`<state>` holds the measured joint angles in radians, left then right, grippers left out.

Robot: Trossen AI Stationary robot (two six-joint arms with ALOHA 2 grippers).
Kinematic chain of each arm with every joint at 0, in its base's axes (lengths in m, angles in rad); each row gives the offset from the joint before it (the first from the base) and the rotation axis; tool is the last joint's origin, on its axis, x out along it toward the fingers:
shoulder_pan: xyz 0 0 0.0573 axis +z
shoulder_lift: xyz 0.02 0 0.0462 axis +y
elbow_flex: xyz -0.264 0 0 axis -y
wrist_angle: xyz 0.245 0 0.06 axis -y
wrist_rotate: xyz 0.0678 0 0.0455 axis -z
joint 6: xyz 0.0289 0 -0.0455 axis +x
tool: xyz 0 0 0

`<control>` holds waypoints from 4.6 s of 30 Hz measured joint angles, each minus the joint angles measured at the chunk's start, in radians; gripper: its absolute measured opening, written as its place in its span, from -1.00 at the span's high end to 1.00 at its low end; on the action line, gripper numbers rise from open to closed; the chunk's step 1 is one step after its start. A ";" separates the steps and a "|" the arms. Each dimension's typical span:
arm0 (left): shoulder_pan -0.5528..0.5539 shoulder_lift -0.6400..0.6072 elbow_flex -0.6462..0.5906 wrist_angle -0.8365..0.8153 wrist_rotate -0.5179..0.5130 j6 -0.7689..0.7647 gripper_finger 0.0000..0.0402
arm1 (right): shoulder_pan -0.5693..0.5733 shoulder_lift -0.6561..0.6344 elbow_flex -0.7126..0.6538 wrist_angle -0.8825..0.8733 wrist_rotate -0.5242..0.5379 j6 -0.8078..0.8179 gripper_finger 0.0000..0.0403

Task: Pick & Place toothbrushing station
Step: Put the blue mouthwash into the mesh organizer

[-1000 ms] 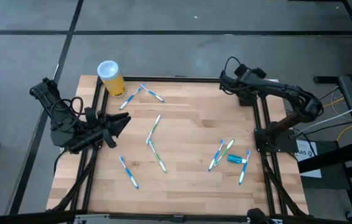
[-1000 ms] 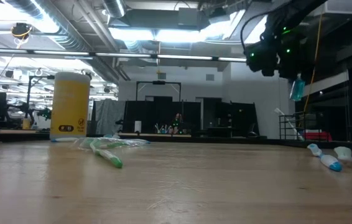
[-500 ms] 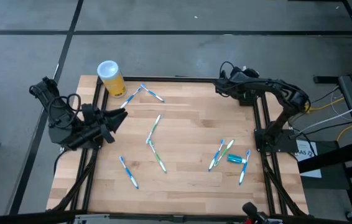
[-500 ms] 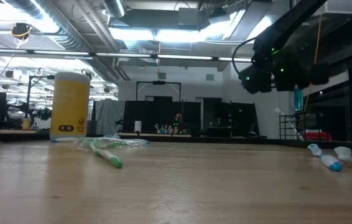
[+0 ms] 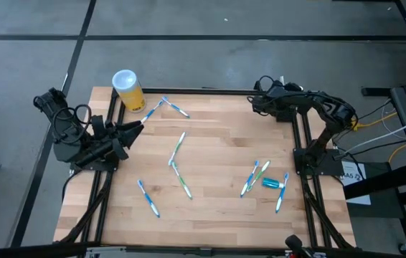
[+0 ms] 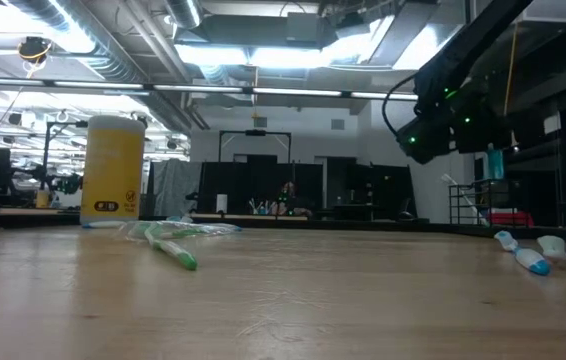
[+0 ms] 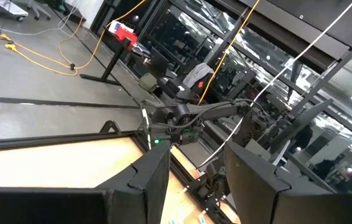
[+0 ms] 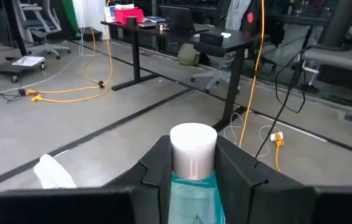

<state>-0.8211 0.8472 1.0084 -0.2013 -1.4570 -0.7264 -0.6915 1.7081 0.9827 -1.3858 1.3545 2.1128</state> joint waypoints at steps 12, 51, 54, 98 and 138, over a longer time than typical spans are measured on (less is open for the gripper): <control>0.000 -0.022 0.000 -0.040 0.000 -0.023 0.27 | -0.040 0.000 -0.004 0.070 0.045 -0.002 0.54; 0.046 -0.076 0.000 -0.274 0.152 -0.296 0.27 | 0.053 0.000 -0.005 0.047 0.040 0.010 0.54; 0.047 -0.076 0.000 -0.279 0.152 -0.301 0.27 | 0.119 0.000 0.002 0.053 0.040 0.024 0.54; 0.113 0.233 0.000 -0.161 0.419 -0.311 0.27 | 1.397 -0.200 0.111 0.162 0.216 -0.030 0.54; 0.228 0.283 0.000 0.091 0.649 -0.023 0.27 | 0.692 -0.115 0.217 1.225 -1.078 -1.889 0.54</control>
<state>-0.5929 1.1301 1.0080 -0.1100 -0.8083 -0.7497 0.0007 1.5932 1.1994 -0.1611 0.2763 0.2241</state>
